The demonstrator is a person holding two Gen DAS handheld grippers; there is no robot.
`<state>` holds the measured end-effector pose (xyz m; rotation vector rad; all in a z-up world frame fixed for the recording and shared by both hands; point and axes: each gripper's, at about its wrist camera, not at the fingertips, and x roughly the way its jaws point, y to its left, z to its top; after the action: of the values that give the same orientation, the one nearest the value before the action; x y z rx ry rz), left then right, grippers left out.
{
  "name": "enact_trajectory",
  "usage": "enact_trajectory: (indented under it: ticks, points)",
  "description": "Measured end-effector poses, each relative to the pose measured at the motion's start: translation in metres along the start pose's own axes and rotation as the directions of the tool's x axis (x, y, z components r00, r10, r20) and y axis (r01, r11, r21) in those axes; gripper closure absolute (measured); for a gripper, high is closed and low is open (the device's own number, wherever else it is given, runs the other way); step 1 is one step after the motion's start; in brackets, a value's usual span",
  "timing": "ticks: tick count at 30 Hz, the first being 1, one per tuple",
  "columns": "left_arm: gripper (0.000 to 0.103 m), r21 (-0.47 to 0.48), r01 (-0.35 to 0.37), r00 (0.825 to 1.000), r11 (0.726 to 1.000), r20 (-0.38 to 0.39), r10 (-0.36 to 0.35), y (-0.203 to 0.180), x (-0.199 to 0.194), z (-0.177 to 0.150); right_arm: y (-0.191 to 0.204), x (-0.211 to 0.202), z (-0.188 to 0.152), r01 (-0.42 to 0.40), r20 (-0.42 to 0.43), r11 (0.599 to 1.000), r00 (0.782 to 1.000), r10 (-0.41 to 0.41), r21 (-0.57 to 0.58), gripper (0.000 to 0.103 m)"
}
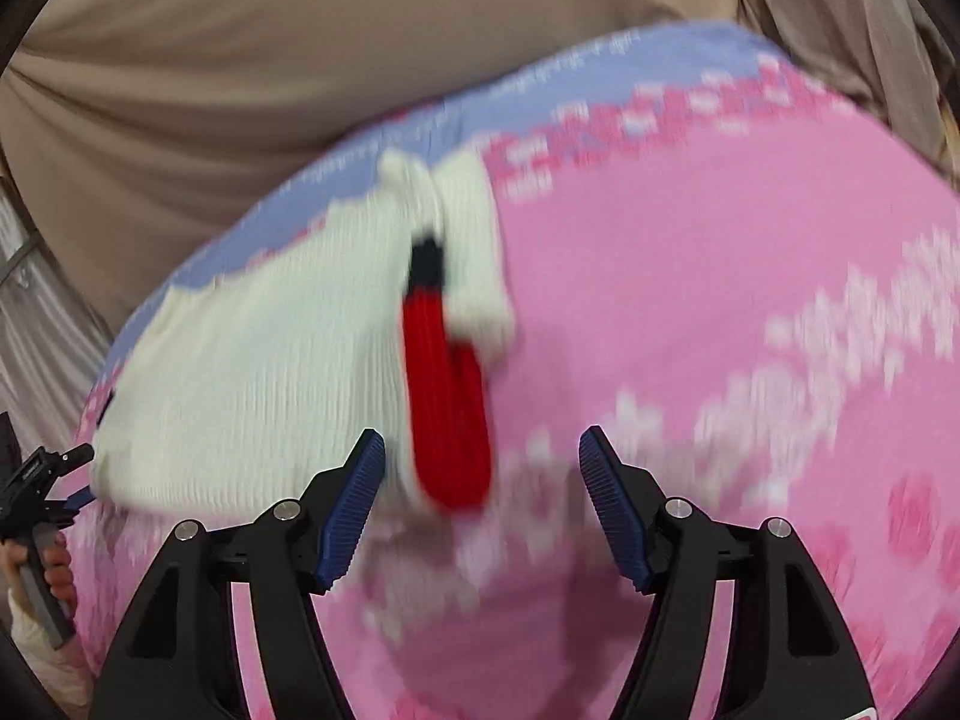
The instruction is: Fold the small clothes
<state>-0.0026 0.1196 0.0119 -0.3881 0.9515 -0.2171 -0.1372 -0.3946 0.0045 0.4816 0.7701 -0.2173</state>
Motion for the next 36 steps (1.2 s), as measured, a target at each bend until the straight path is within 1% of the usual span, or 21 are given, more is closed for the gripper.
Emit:
enact_trajectory:
  ticks: [2,3,4,5,6,7,11,13,15,19,21,24,26,27,28,29,30,32,33,34,36]
  points:
    - [0.016,-0.024,0.038,0.999,0.999,-0.004,-0.038,0.003,0.002,-0.005,0.005,0.001,-0.004,-0.031,0.005,1.000,1.000,0.031,-0.007,0.036]
    - [0.026,-0.028,0.047,0.999,0.999,-0.001,-0.047,0.001,0.004,-0.005,0.007,0.005,-0.002,-0.054,0.001,0.999,0.999,0.054,0.004,0.036]
    - [0.044,-0.025,0.054,0.999,0.998,-0.004,-0.054,-0.002,0.006,-0.004,0.009,0.009,0.000,-0.082,0.005,0.996,0.997,0.082,0.025,0.040]
    - [0.054,-0.011,0.067,0.998,0.998,-0.011,-0.067,-0.007,0.010,-0.003,0.010,0.013,0.002,-0.109,0.001,0.993,0.994,0.109,0.040,0.047]
    - [0.074,0.010,0.061,0.998,0.998,-0.019,-0.061,-0.011,0.013,-0.002,0.010,0.018,0.005,-0.124,-0.010,0.990,0.992,0.125,0.060,0.070]
    - [0.080,0.023,0.060,0.998,0.998,-0.025,-0.059,-0.014,0.014,-0.001,0.009,0.019,0.009,-0.135,-0.017,0.988,0.991,0.136,0.073,0.089]
    - [0.087,0.055,0.052,0.999,0.997,0.002,-0.052,-0.016,-0.012,-0.003,0.001,-0.017,0.015,-0.185,0.079,0.976,0.981,0.177,0.116,0.092]
    - [0.088,0.068,0.048,0.999,0.997,-0.008,-0.048,-0.009,-0.030,-0.010,-0.010,-0.036,0.009,-0.195,0.085,0.971,0.979,0.185,0.140,0.093]
    - [0.088,0.060,0.030,0.999,0.998,-0.042,-0.027,0.001,-0.038,-0.023,-0.014,-0.044,-0.001,-0.121,0.059,0.986,0.992,0.115,0.118,0.093]
    - [0.088,0.026,0.004,0.991,1.000,-0.136,-0.001,0.017,-0.027,-0.054,-0.024,-0.026,-0.029,-0.036,-0.056,0.994,0.998,0.042,0.101,0.093]
    - [0.087,0.049,-0.006,0.994,0.999,-0.109,0.011,0.013,-0.029,-0.054,-0.016,-0.028,-0.030,-0.008,-0.036,0.999,0.999,0.009,0.035,0.092]
    - [0.079,0.034,0.019,0.997,0.999,-0.073,-0.016,0.002,-0.041,-0.042,-0.005,-0.039,-0.014,-0.001,0.002,1.000,1.000,0.001,-0.003,0.084]
    - [0.062,0.045,0.017,1.000,0.999,0.001,-0.018,-0.006,-0.061,-0.027,-0.003,-0.056,0.001,0.057,0.089,0.998,0.995,-0.056,-0.016,0.077]
    - [0.047,0.045,0.015,0.999,0.999,0.047,-0.017,-0.009,-0.071,-0.020,-0.002,-0.065,0.008,0.080,0.134,0.997,0.988,-0.076,-0.023,0.068]
    - [0.036,0.043,0.018,0.995,0.999,0.098,-0.022,-0.011,-0.079,-0.012,0.000,-0.070,0.019,0.081,0.177,0.996,0.981,-0.075,-0.029,0.058]
    - [0.033,0.048,0.026,0.987,0.999,0.154,-0.033,-0.017,-0.086,0.000,0.001,-0.072,0.030,0.069,0.197,0.997,0.978,-0.062,-0.030,0.056]
    - [0.029,0.061,0.034,0.983,0.998,0.179,-0.044,-0.022,-0.086,0.011,0.006,-0.069,0.044,0.042,0.209,0.999,0.977,-0.034,-0.033,0.056]
    - [0.023,0.102,0.061,0.976,0.993,0.204,-0.081,-0.036,-0.076,0.036,0.018,-0.055,0.069,-0.020,0.207,0.998,0.978,0.030,-0.053,0.051]
    - [0.019,0.114,0.068,0.974,0.991,0.208,-0.091,-0.043,-0.064,0.050,0.026,-0.042,0.081,-0.039,0.201,0.997,0.978,0.052,-0.067,0.046]
    - [0.017,0.127,0.072,0.976,0.989,0.197,-0.097,-0.048,-0.050,0.060,0.034,-0.027,0.092,-0.054,0.185,0.995,0.980,0.069,-0.083,0.042]
    - [0.017,0.144,0.083,0.986,0.986,0.129,-0.102,-0.056,-0.011,0.079,0.050,0.008,0.110,-0.048,0.140,0.994,0.988,0.062,-0.098,0.042]
